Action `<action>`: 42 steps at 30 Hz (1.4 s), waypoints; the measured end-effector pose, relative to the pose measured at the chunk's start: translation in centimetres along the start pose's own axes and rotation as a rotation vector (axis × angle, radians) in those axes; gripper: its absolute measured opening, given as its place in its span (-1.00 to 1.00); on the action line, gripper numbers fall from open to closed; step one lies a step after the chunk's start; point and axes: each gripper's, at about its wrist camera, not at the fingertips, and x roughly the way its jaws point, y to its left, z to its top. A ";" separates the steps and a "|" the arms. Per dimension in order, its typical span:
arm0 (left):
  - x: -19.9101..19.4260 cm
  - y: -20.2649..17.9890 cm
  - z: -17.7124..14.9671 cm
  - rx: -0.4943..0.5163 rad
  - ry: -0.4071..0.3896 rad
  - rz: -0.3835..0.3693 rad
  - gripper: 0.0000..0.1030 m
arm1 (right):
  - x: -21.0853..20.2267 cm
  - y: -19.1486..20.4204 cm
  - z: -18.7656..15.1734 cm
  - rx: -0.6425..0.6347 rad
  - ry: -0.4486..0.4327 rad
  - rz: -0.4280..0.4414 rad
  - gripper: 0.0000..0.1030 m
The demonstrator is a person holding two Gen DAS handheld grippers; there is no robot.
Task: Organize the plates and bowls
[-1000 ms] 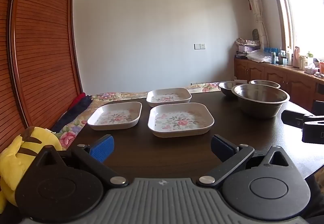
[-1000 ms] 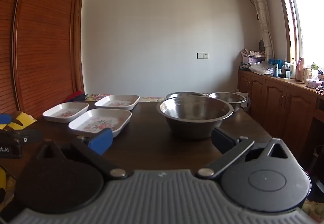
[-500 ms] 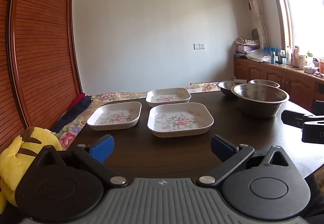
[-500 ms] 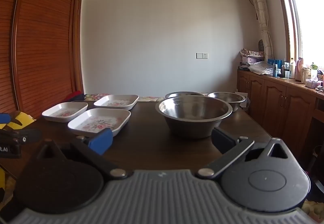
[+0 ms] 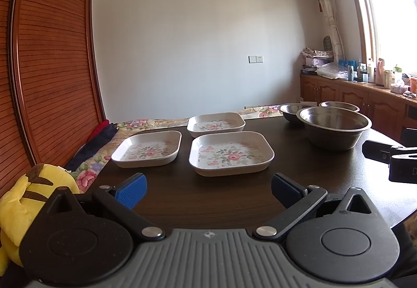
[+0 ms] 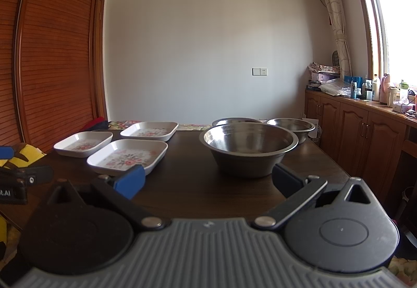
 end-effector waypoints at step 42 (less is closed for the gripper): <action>0.2 0.2 0.1 0.003 0.001 0.001 1.00 | -0.2 -0.1 -0.2 -0.001 -0.002 0.000 1.00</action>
